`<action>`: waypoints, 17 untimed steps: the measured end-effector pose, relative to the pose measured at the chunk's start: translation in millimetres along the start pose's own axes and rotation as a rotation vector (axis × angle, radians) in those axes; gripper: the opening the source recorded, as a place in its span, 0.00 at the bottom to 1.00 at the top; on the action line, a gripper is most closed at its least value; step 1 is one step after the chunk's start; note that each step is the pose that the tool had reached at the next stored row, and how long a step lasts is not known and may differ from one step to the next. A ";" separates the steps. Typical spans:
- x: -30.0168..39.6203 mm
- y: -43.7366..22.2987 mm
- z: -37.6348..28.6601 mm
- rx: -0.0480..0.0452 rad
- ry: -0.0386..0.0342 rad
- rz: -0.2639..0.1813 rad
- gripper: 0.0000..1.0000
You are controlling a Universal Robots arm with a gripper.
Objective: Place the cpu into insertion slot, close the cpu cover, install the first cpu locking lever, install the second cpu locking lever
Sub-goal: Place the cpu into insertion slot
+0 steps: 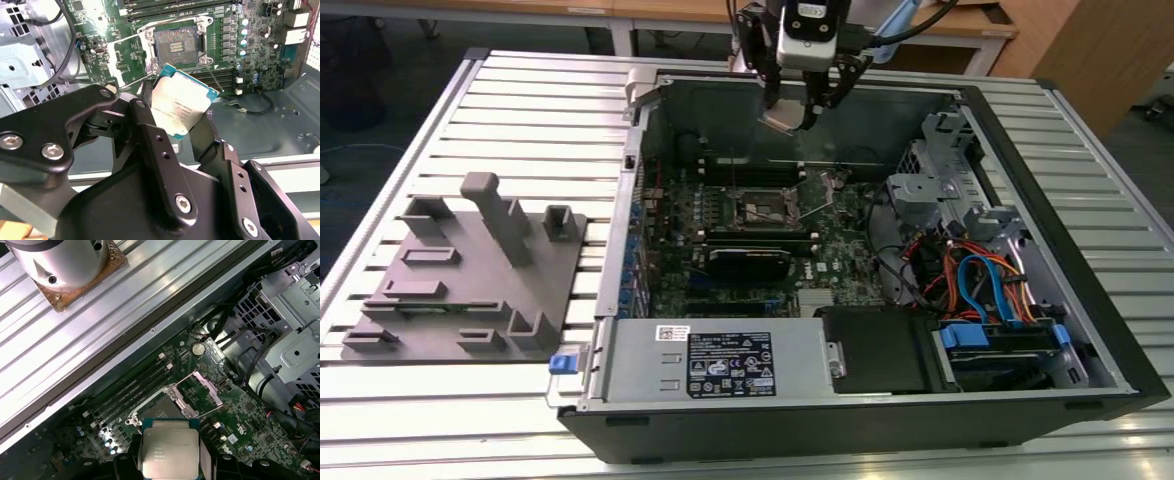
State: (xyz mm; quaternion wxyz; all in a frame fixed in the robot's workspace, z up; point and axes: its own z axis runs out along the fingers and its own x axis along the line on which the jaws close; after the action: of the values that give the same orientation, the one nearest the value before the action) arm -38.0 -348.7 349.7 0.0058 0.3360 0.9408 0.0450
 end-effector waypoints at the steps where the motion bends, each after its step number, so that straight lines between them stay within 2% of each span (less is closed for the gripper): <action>1: 0.0 0.0 0.1 -0.0001 -0.0006 0.007 0.54; 17: 0.0 -0.2 1.9 -0.0023 -0.0109 0.122 0.54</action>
State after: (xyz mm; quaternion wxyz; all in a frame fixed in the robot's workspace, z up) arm -38.0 -348.7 347.8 0.0085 0.3931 0.9184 0.0445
